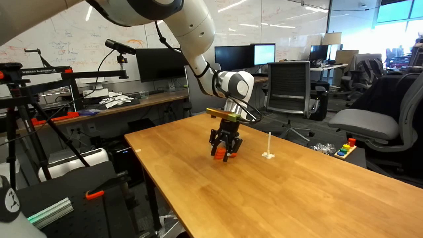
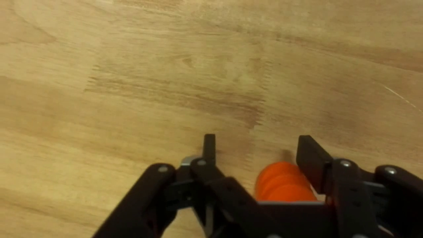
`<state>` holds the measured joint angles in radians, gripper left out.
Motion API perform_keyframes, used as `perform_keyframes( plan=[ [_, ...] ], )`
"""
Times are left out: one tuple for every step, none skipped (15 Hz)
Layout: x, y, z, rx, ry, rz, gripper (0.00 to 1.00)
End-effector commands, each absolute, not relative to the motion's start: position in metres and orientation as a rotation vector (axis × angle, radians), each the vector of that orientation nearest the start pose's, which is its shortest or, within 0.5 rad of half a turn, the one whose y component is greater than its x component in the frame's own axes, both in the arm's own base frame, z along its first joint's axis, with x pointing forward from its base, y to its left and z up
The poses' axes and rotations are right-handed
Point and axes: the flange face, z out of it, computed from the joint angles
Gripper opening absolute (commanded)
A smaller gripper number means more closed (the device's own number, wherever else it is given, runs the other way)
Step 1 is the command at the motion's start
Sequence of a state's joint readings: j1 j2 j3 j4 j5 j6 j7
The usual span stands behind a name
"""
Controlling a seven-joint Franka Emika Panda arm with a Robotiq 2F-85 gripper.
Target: Put all the blocks and rings in the cup
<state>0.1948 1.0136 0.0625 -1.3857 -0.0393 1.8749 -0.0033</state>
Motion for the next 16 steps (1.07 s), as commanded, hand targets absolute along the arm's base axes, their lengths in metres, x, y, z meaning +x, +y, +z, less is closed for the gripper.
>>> perform_keyframes(
  plan=[
    [0.637,0.156,0.092,-3.069,-0.420,0.804,0.99],
    [0.638,0.155,0.098,-3.074,-0.419,0.790,1.00],
    [0.640,0.154,0.104,-3.081,-0.421,0.774,1.00],
    [0.641,0.153,0.110,-3.095,-0.426,0.763,1.00],
    [0.644,0.151,0.115,-3.105,-0.425,0.755,1.00],
    [0.646,0.148,0.117,-3.108,-0.430,0.748,1.00],
    [0.648,0.148,0.119,-3.101,-0.434,0.738,1.00],
    [0.649,0.149,0.119,-3.088,-0.439,0.730,1.00],
    [0.649,0.151,0.119,-3.076,-0.454,0.728,1.00],
    [0.649,0.153,0.118,-3.063,-0.467,0.727,1.00],
    [0.649,0.156,0.116,-3.038,-0.489,0.722,1.00],
    [0.648,0.159,0.116,-3.018,-0.511,0.717,1.00],
    [0.648,0.163,0.116,-3.011,-0.522,0.702,1.00],
    [0.649,0.165,0.117,-3.013,-0.529,0.692,1.00],
    [0.649,0.167,0.117,-3.012,-0.533,0.683,1.00],
    [0.650,0.167,0.115,-3.009,-0.533,0.679,1.00]
  ],
)
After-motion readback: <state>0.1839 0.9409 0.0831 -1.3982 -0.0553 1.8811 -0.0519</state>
